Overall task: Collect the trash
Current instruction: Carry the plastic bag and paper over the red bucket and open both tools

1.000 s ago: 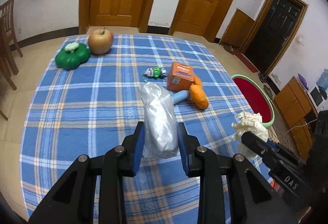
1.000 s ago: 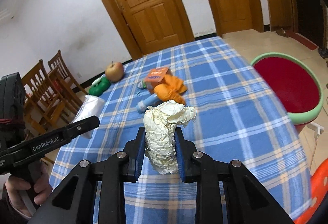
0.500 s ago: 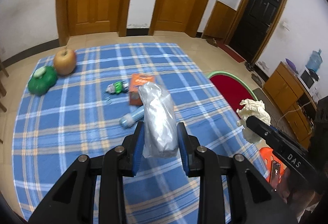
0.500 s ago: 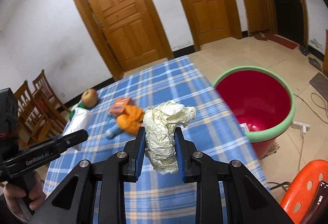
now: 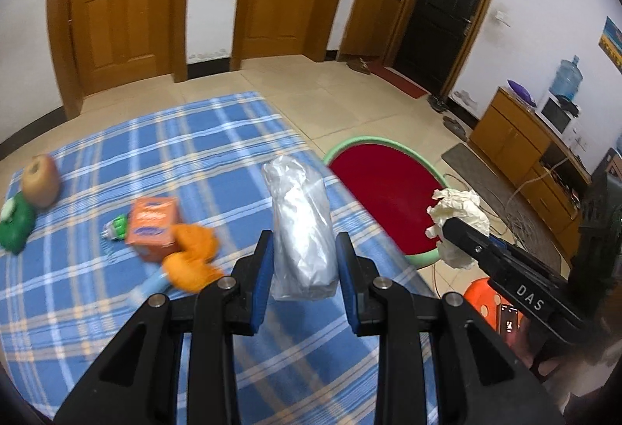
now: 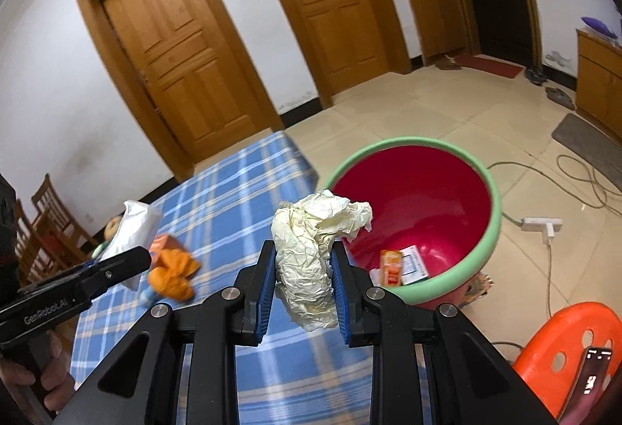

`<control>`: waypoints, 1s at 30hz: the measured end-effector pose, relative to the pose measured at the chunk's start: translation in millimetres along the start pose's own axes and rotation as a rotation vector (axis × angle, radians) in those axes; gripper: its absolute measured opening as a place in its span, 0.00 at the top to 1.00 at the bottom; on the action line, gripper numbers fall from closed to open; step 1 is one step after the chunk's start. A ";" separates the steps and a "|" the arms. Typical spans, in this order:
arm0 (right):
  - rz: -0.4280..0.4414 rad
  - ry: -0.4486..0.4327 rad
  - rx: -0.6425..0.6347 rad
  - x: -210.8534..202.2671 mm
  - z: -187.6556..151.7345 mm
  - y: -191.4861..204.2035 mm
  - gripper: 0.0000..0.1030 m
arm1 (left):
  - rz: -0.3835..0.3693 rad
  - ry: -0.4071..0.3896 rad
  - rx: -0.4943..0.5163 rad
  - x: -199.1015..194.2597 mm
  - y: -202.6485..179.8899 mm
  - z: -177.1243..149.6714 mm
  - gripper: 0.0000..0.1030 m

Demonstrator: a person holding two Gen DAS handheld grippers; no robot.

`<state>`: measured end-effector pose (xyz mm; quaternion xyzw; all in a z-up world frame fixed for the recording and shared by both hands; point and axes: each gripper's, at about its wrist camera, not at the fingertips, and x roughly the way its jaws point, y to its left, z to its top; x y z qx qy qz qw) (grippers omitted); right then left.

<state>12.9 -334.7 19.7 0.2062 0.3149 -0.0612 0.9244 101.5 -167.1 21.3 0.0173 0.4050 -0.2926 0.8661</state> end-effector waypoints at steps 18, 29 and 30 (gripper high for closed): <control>-0.075 0.034 0.134 42.7 14.2 -69.5 0.66 | -0.036 0.077 0.093 74.1 -47.0 21.8 0.70; -0.071 0.042 0.163 49.7 15.1 -79.6 0.58 | -0.043 0.099 0.119 95.2 -58.4 26.0 0.70; -0.070 0.043 0.163 49.5 15.0 -80.4 0.55 | -0.044 0.100 0.120 96.2 -58.6 26.5 0.70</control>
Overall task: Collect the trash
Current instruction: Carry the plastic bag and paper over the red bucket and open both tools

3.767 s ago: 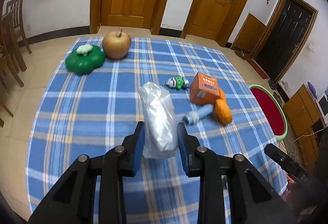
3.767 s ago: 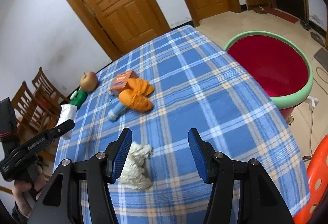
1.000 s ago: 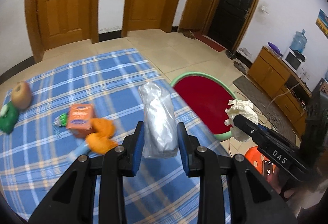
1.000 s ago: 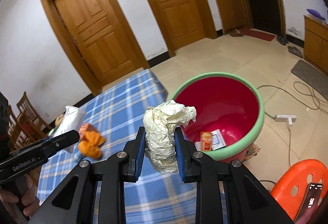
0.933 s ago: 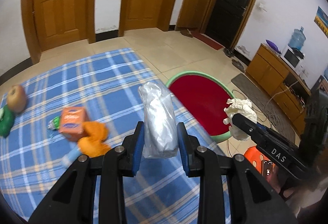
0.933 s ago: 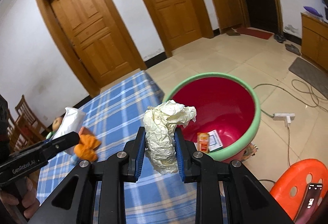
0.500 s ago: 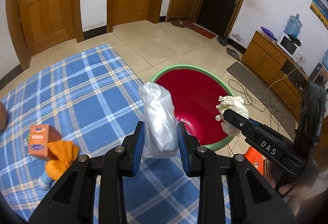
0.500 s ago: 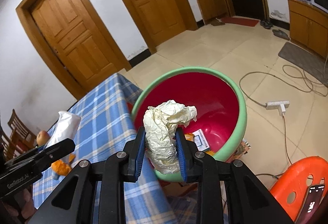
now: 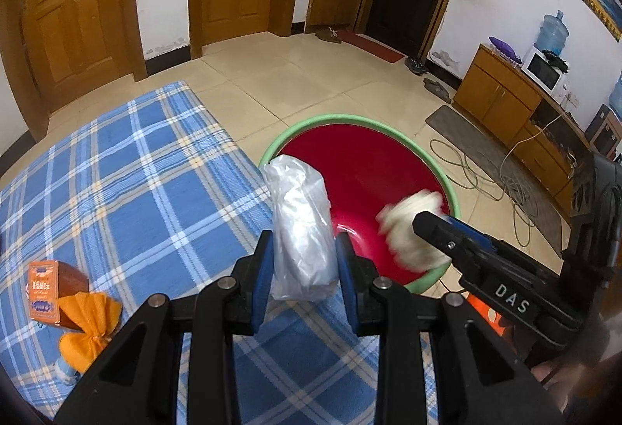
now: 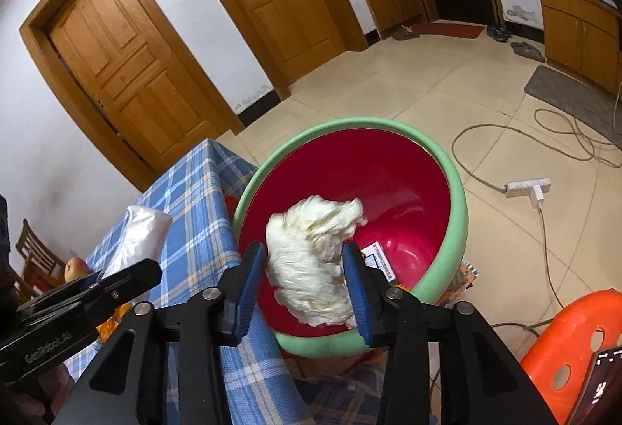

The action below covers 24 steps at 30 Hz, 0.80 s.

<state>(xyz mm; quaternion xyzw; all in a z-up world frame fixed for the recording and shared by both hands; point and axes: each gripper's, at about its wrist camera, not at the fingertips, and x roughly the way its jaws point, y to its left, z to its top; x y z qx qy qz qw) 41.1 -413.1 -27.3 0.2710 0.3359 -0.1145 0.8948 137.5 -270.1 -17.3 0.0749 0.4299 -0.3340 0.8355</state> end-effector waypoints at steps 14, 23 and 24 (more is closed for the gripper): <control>-0.009 -0.029 0.074 -16.2 -2.0 -15.5 0.48 | -0.023 0.014 0.028 27.1 -16.6 13.0 0.70; -0.021 -0.043 0.109 -27.0 -4.8 -24.4 0.47 | -0.034 -0.013 0.017 26.7 -20.2 21.3 0.51; -0.020 -0.045 0.111 -28.5 -5.1 -24.3 0.47 | -0.032 -0.015 0.016 24.7 -20.2 20.7 0.51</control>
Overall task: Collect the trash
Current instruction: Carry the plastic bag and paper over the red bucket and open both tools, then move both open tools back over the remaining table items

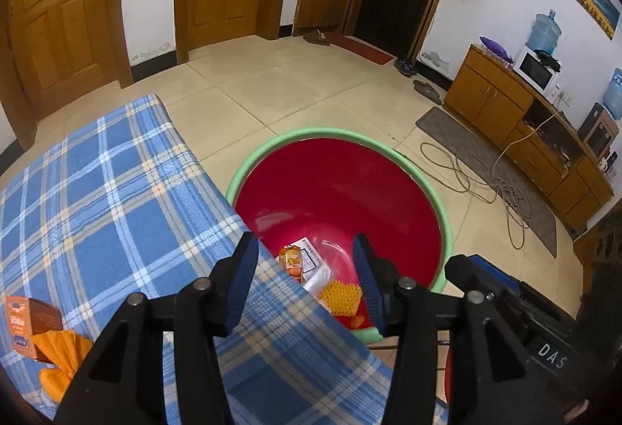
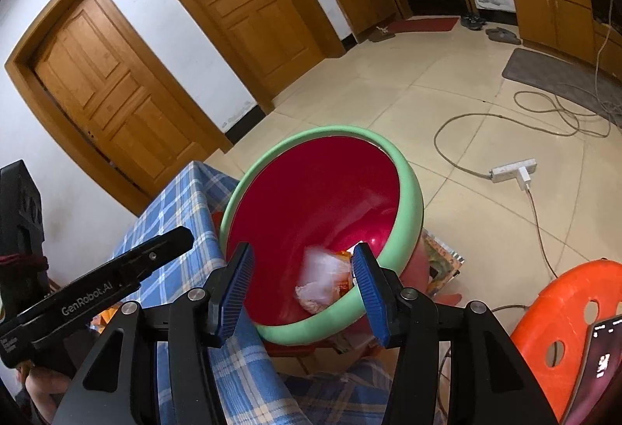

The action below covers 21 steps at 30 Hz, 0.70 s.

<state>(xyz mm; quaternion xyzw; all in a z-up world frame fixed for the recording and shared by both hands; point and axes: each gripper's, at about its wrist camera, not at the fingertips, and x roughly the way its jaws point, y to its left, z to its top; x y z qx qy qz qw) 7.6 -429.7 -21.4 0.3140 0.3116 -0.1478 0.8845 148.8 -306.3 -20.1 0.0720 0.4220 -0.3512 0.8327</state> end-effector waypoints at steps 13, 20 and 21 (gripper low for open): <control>0.045 -0.015 -0.036 -20.8 -8.7 23.1 0.45 | 0.056 -0.047 -0.063 -48.2 25.4 -16.2 0.51; 0.074 -0.010 -0.063 -27.2 -16.0 39.9 0.45 | 0.131 -0.080 -0.102 -78.9 57.9 -23.1 0.51; 0.077 -0.009 -0.067 -27.9 -17.2 42.3 0.45 | 0.139 -0.084 -0.109 -82.0 62.4 -23.8 0.51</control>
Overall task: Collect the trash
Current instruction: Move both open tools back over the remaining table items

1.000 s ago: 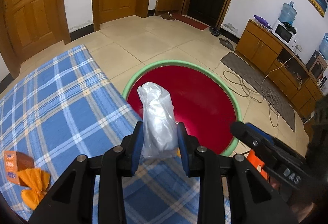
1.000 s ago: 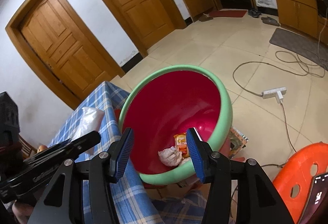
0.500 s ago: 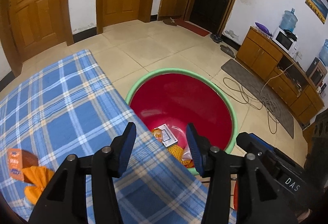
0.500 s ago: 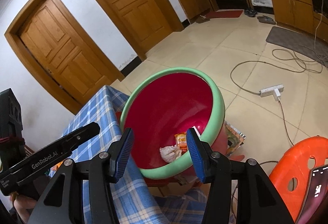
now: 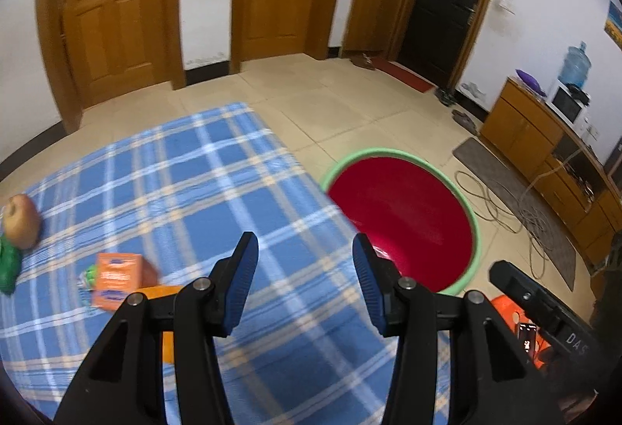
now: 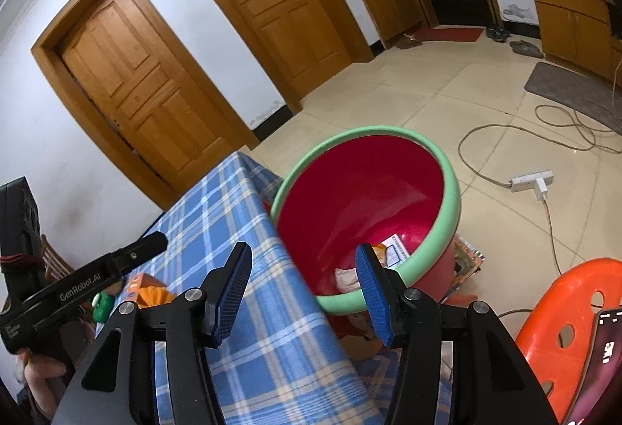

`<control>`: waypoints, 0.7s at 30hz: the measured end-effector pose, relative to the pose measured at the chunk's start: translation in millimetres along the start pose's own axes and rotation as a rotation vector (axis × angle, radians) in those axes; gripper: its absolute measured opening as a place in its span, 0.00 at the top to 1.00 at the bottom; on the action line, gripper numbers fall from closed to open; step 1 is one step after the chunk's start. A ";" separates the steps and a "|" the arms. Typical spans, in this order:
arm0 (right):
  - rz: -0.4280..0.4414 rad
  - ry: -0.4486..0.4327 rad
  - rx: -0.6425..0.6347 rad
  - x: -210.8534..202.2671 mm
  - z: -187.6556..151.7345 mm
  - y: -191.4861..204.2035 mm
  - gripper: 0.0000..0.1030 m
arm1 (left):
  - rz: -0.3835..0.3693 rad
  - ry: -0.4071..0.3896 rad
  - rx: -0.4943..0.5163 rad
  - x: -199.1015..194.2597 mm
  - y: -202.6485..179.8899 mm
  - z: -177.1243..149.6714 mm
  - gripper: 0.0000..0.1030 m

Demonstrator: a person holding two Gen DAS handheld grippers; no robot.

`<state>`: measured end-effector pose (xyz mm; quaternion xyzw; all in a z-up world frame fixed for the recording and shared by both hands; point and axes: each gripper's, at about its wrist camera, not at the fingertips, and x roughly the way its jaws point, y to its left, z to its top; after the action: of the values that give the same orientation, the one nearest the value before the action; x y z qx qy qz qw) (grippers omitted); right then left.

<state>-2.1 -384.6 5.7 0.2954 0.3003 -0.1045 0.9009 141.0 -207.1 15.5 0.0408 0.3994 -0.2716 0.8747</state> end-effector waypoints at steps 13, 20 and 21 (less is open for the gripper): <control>0.010 0.031 -0.042 6.0 -12.6 22.2 0.44 | 0.131 0.006 -0.123 -14.3 82.4 -11.5 0.51; 0.008 0.057 -0.046 15.3 -16.3 25.4 0.44 | 0.202 0.041 -0.166 -2.7 113.1 -20.3 0.51; 0.008 0.059 -0.046 16.1 -16.7 25.2 0.44 | 0.206 0.047 -0.168 -0.4 115.0 -21.6 0.51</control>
<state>12.0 -354.6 -3.0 0.2789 0.3280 -0.0854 0.8985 184.6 -103.0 -15.6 0.0147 0.4347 -0.1449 0.8887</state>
